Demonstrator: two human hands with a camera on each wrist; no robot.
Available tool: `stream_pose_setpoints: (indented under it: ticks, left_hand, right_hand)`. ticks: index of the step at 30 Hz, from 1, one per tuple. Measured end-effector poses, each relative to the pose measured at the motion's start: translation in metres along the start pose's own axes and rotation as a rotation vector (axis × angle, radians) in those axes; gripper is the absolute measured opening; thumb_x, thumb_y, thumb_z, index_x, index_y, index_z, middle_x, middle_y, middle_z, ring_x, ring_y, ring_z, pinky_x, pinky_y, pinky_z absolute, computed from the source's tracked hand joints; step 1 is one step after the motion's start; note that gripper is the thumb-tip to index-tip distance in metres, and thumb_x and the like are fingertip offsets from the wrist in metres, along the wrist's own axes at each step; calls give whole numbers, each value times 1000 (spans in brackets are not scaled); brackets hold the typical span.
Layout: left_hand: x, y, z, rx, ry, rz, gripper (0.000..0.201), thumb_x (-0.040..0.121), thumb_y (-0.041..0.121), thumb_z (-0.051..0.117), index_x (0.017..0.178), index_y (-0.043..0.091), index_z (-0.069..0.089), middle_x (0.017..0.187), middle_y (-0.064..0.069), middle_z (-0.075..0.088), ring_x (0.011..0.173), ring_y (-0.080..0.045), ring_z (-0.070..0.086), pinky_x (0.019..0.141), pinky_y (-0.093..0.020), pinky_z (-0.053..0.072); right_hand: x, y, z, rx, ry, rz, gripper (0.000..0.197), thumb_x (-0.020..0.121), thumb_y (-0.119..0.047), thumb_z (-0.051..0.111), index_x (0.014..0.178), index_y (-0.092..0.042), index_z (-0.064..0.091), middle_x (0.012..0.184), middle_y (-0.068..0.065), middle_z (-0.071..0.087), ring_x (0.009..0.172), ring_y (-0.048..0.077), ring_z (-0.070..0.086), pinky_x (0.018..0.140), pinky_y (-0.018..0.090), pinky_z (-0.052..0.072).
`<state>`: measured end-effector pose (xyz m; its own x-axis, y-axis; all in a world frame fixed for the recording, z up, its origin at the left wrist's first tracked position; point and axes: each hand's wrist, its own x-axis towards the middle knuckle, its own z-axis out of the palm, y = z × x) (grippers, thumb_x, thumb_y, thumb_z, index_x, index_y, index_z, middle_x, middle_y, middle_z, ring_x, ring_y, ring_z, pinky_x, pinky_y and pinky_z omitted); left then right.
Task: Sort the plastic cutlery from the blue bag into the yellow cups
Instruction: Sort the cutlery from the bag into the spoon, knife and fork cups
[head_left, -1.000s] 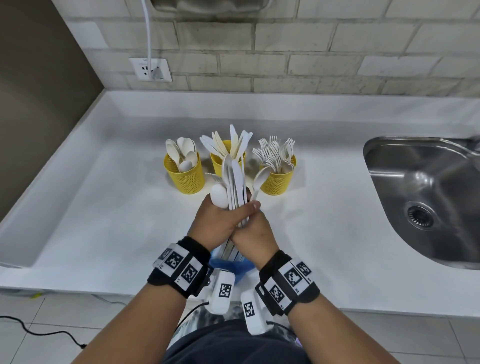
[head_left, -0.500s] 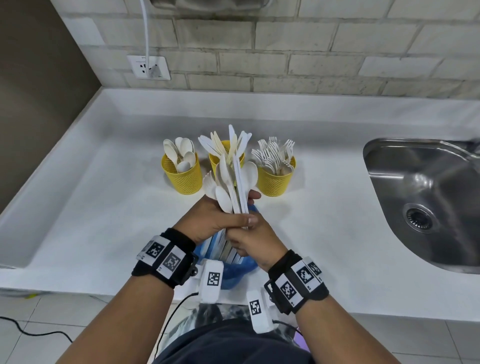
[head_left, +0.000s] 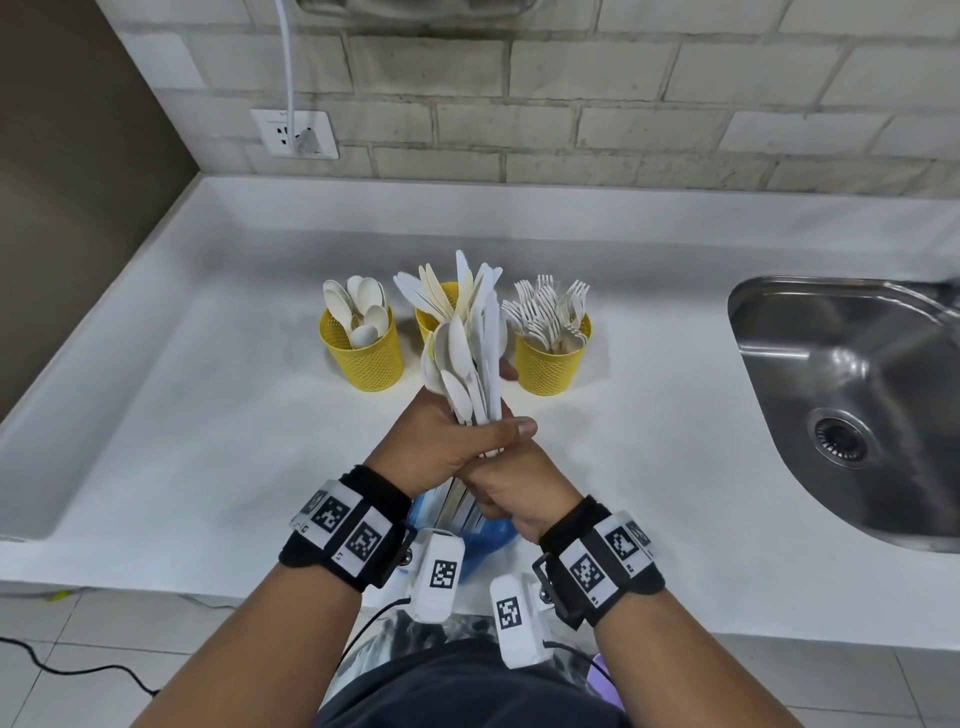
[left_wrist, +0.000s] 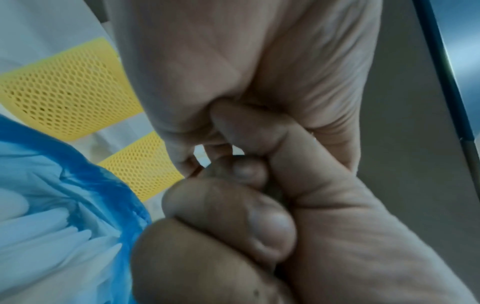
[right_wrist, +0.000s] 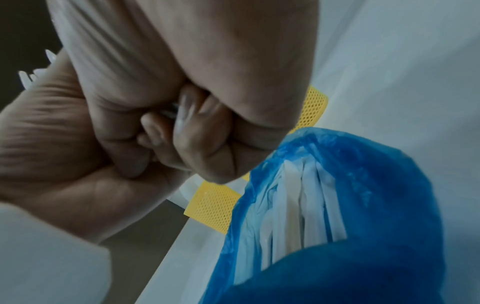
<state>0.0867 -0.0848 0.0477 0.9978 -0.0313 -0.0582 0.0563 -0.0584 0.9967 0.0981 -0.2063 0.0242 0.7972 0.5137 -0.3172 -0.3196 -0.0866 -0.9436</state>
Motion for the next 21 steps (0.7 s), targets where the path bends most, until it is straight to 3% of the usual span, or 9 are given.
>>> stream_pose_setpoints:
  ticks: [2,4,8,10,12,14,16,18,21]
  left_hand:
    - [-1,4,0,11,-8,34,49,81,11,83,126,16,64,104,1,75,97,-11,71,86,-17,52]
    - [-1,7,1,-56,11,35,54,75,16,83,125,10,63,98,4,76,93,-6,71,83,-13,51]
    - [-2,10,1,-123,19,62,31,74,18,83,102,13,72,92,3,76,89,-10,71,81,-19,55]
    - [-2,10,-1,-125,53,45,16,71,21,84,84,19,76,84,-1,76,83,-12,72,79,-22,57]
    - [-1,11,-3,-96,75,44,11,74,18,84,79,16,75,78,-2,75,78,-13,72,75,-25,58]
    - [-1,11,-5,-75,71,59,12,80,7,82,83,3,70,77,-7,73,75,-17,71,73,-30,60]
    - [1,9,-6,-67,72,69,19,82,3,81,87,-8,66,77,-12,71,74,-20,70,74,-33,60]
    - [1,6,-4,-51,54,67,20,82,5,83,86,-4,66,77,-15,69,76,-23,68,77,-38,60]
    - [-1,0,0,-23,54,67,15,81,14,84,82,11,70,79,-10,71,81,-21,70,84,-41,59]
  right_hand:
    - [0,-1,-3,-18,-2,-58,33,89,0,66,93,-31,55,42,-21,46,34,-3,40,39,17,29]
    - [2,2,-6,-10,15,-88,40,90,2,66,106,-33,55,48,-23,53,38,-3,45,39,16,31]
    - [5,5,-4,35,36,-61,44,83,-11,72,109,-44,59,67,-9,59,49,6,41,47,23,33]
    - [4,6,-5,75,-6,-71,49,85,-8,74,111,-48,62,79,-9,67,58,5,51,50,22,39]
    - [2,6,-4,69,-54,-69,48,83,-7,76,102,-50,68,86,-6,70,71,8,61,60,22,45]
    - [1,8,-3,81,-90,-25,35,81,-8,75,97,-38,71,84,4,68,78,20,63,65,32,48]
    - [1,10,-2,190,-125,5,31,85,2,71,106,-21,70,92,9,71,90,29,68,71,34,54]
    - [2,9,2,314,-125,1,45,90,15,62,121,-17,64,110,12,73,103,28,72,78,36,61]
    - [6,9,8,394,-97,-18,59,90,20,59,135,-18,57,129,20,68,118,32,68,90,49,61]
